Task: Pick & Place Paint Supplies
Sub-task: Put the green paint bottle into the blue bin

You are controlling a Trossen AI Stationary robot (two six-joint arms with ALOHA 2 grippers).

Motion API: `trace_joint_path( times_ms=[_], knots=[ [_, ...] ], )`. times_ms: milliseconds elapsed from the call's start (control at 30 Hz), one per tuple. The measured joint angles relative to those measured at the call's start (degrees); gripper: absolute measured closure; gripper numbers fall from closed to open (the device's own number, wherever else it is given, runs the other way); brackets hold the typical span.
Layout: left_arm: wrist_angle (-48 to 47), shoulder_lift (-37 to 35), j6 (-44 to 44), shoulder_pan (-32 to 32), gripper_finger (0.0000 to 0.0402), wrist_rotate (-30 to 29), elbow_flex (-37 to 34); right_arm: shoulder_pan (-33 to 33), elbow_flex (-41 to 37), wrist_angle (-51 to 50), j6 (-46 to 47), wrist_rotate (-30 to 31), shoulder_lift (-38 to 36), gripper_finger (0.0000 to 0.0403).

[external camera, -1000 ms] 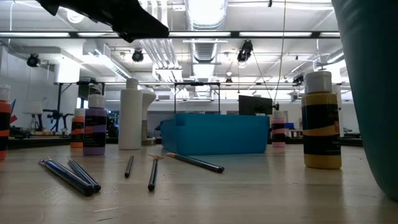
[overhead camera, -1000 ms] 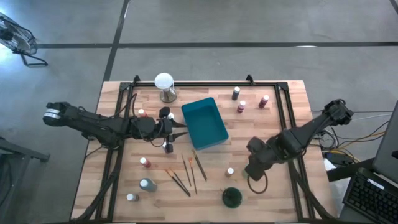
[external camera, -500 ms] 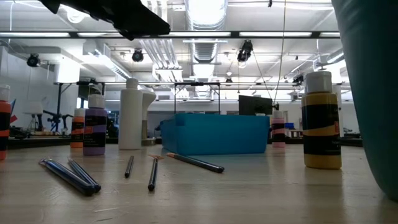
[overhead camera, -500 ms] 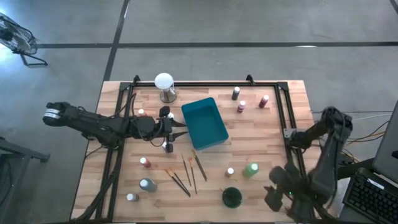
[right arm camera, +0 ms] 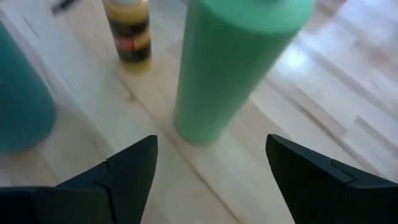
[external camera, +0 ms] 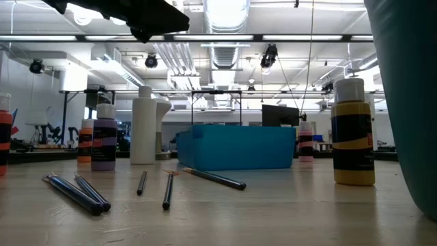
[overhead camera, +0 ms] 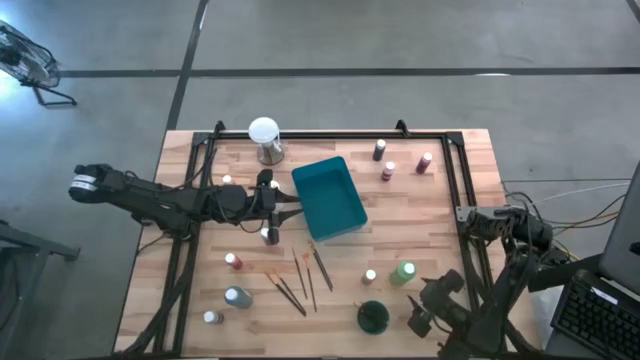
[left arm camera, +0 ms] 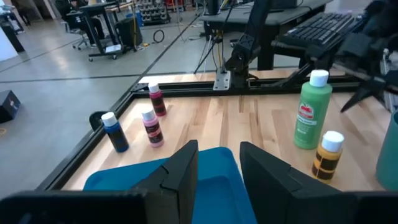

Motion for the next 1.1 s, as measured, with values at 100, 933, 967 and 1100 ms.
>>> trace_joint_path(
  times_ms=[100, 933, 967, 1100],
  knots=[
    [0.0, 0.0, -1.1, 0.0, 0.0276, 0.0, 0.0, 0.3, -1.0, 0.2, 1.6, 2.7, 1.4, 0.0107],
    [0.4, 0.0, -0.8, 0.2, 0.0276, 0.0, 0.0, -5.6, -14.7, 17.1, 5.4, 18.0, 0.8, 0.0150],
    [0.4, 0.0, -0.8, 0.2, 0.0276, 0.0, 0.0, -5.9, -15.0, 17.9, 5.3, 18.0, 0.8, 0.0146],
    [0.4, 0.0, -0.8, 0.2, 0.0276, 0.0, 0.0, -6.5, -15.8, 19.6, 5.2, 19.2, 0.8, 0.0128]
  ],
)
